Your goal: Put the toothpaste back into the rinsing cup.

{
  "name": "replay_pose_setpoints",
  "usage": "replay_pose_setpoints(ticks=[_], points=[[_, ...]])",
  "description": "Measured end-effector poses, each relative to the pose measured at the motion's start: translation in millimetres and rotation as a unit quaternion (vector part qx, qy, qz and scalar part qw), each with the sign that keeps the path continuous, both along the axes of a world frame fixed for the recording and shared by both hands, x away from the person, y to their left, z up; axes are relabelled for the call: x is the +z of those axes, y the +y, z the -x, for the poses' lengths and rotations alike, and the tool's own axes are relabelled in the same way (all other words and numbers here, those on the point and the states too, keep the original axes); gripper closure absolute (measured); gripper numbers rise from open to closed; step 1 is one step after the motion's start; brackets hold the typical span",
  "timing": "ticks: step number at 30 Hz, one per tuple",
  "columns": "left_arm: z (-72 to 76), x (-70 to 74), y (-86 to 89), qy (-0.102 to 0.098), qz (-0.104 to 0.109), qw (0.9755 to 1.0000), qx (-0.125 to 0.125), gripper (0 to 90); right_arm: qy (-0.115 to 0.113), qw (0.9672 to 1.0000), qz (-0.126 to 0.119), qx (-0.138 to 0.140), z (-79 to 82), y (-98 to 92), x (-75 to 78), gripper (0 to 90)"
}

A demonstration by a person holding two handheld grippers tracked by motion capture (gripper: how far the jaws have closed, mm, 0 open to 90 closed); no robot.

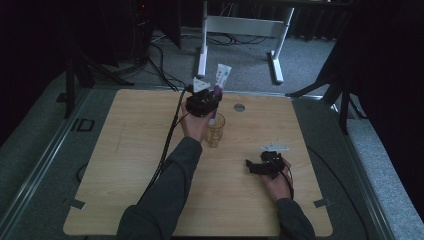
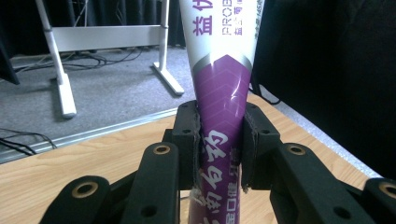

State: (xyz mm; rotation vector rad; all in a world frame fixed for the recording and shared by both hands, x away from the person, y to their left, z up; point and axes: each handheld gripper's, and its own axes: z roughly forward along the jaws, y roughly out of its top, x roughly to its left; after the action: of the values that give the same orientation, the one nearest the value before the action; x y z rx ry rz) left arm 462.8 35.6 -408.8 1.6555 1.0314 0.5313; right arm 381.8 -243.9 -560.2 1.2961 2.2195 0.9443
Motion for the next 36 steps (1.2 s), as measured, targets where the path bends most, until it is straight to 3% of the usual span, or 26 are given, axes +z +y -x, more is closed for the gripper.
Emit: replay_pose_setpoints(ticks=[22,23,34,36], points=[[-16.3,-21.1,-11.8,0.026,-0.038,0.9989,0.002,67.9,0.001,1.0000,-0.001,0.001,0.8,-0.3,0.1,15.5],[-17.0,-25.3,-13.4,0.035,-0.060,0.9976,0.003,67.5,0.001,1.0000,0.000,0.001,1.0,-0.4,0.1,15.6],[-13.0,-36.6,-13.0,0.049,-0.085,0.9952,-0.007,67.7,0.002,1.0000,0.000,0.001,1.1,-0.3,0.1,15.5],[-8.8,-45.7,-9.3,0.060,-0.086,0.9945,-0.006,67.5,0.002,1.0000,-0.001,0.000,1.1,-0.3,0.2,15.5]])
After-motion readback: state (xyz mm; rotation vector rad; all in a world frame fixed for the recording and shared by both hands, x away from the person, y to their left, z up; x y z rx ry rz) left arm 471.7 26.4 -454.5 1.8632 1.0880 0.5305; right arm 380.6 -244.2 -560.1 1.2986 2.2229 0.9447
